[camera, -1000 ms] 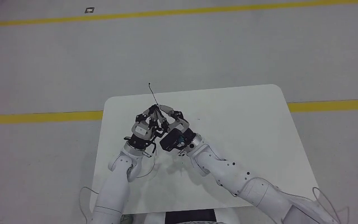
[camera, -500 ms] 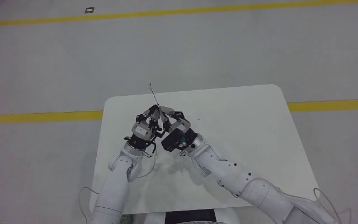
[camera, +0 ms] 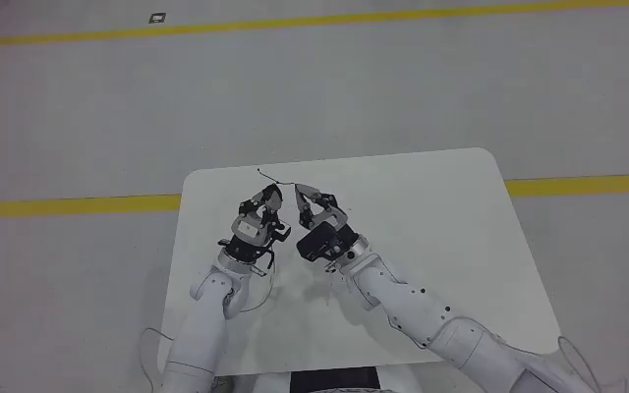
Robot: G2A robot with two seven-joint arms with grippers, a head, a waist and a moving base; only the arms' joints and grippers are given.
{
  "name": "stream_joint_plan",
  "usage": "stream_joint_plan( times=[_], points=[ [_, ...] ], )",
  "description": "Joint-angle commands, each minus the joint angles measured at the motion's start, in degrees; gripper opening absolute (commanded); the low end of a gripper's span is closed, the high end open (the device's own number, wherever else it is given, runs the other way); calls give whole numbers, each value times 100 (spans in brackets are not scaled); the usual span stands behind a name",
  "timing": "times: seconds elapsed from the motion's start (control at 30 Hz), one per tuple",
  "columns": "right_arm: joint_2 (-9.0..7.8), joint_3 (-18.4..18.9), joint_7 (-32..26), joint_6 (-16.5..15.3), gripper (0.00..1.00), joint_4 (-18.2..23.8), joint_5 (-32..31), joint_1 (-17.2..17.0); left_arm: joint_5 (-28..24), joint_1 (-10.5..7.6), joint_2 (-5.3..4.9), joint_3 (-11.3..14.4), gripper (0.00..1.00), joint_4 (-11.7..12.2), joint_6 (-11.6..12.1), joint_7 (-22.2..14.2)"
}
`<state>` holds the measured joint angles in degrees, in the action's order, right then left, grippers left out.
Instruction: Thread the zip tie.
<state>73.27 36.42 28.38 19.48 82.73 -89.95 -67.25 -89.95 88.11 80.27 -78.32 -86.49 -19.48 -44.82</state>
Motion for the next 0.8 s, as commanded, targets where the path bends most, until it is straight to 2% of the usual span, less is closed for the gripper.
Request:
stream_joint_plan(
  times=[0.0, 0.4, 0.77],
  points=[
    [-25, 62, 4, 0, 0, 32, 0, -47, 0, 0, 0, 0, 0, 0, 0, 0],
    [-155, 283, -43, 0, 0, 253, 0, -287, 0, 0, 0, 0, 0, 0, 0, 0],
    [-193, 268, -2, 0, 0, 395, 0, -387, 0, 0, 0, 0, 0, 0, 0, 0]
  ],
)
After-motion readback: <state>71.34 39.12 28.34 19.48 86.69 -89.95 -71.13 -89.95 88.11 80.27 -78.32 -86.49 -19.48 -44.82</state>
